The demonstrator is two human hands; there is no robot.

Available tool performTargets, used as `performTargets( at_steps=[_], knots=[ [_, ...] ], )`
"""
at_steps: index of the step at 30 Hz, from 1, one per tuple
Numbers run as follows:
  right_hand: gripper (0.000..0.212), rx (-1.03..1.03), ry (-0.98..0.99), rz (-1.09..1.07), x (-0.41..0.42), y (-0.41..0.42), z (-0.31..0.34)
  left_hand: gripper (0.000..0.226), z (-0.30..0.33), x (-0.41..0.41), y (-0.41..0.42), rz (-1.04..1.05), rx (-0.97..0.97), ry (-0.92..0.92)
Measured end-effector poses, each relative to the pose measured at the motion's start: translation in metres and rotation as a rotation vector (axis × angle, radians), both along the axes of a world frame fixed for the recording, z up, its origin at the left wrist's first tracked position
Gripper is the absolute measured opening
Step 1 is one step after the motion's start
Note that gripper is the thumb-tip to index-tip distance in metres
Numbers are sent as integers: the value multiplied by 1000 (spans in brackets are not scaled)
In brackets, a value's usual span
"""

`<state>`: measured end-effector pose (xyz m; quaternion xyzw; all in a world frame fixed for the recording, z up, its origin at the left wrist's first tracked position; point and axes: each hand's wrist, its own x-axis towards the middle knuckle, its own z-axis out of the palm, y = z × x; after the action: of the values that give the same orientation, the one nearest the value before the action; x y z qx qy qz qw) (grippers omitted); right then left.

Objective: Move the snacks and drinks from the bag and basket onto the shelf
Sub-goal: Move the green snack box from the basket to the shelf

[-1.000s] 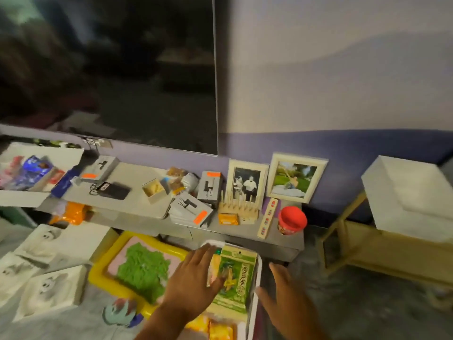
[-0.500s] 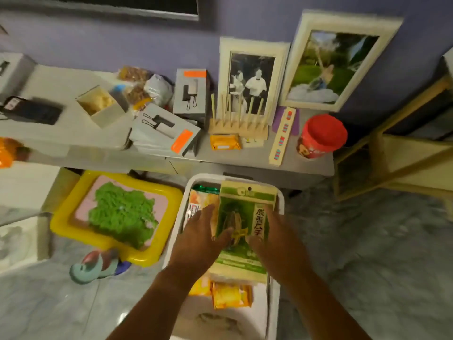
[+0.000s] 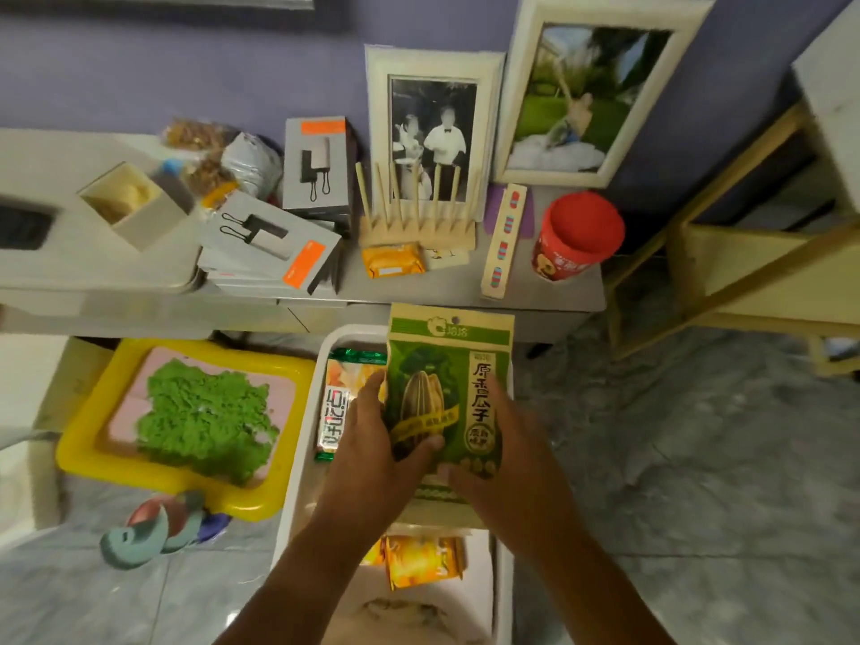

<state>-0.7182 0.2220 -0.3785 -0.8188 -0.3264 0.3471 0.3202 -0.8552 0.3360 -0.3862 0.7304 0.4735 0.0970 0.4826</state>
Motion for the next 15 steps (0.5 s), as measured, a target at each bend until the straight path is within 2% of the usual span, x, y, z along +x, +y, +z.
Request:
performTargets(
  at_steps=[2, 7, 12, 15],
  knots=[
    [111, 53, -14, -20, 17, -3, 30, 99, 38, 20, 0, -79, 96, -62],
    [115, 96, -215, -36, 74, -29, 141, 96, 143, 85, -11, -267, 324, -108],
    [109, 146, -335, -75, 133, -83, 245, 96, 243, 152, -49, -393, 401, -165],
    [105, 154, -360, -88, 165, -127, 294, 98, 293, 189, -86, -443, 365, -182]
  ],
)
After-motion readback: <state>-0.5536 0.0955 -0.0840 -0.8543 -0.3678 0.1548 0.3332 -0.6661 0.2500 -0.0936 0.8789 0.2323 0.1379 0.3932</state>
